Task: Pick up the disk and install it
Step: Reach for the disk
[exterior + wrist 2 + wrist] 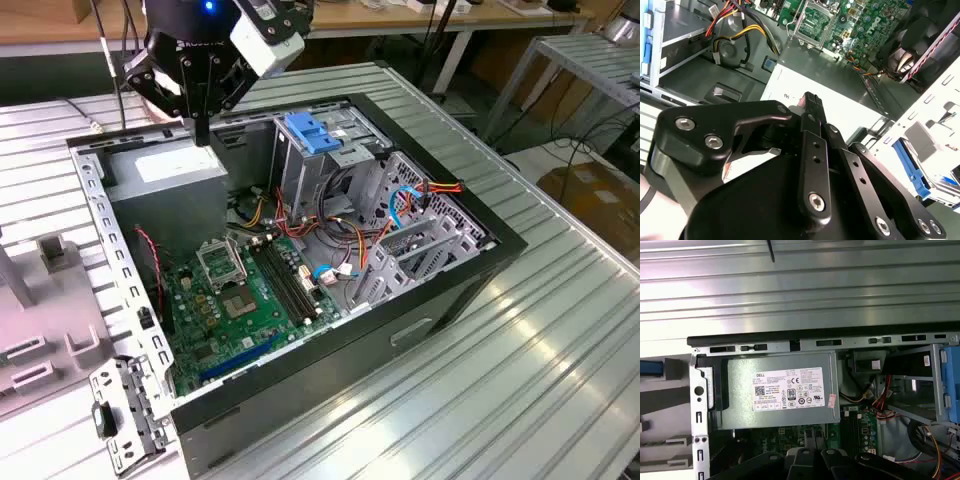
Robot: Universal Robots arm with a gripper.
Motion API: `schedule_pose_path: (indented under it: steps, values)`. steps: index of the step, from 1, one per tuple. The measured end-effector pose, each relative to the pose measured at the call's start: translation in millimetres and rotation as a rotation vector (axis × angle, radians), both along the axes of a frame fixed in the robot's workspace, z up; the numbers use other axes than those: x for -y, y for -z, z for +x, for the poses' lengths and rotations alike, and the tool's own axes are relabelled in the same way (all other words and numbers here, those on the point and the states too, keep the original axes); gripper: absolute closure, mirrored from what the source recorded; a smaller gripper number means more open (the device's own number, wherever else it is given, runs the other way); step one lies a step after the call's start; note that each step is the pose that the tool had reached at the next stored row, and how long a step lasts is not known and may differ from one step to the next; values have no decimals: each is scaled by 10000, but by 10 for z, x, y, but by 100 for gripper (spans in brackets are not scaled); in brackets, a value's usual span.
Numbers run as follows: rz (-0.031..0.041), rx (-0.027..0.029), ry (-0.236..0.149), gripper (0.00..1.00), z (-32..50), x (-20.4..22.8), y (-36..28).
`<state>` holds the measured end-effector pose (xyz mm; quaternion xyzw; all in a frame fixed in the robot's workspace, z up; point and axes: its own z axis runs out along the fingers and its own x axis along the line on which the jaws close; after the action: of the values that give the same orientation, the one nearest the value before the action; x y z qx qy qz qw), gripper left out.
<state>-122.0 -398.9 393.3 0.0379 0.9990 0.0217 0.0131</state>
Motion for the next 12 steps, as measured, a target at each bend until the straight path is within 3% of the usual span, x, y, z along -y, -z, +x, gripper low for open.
schedule_pose_path:
  steps: [12]
  values:
    - [0,0,0,89,-111,0,0]
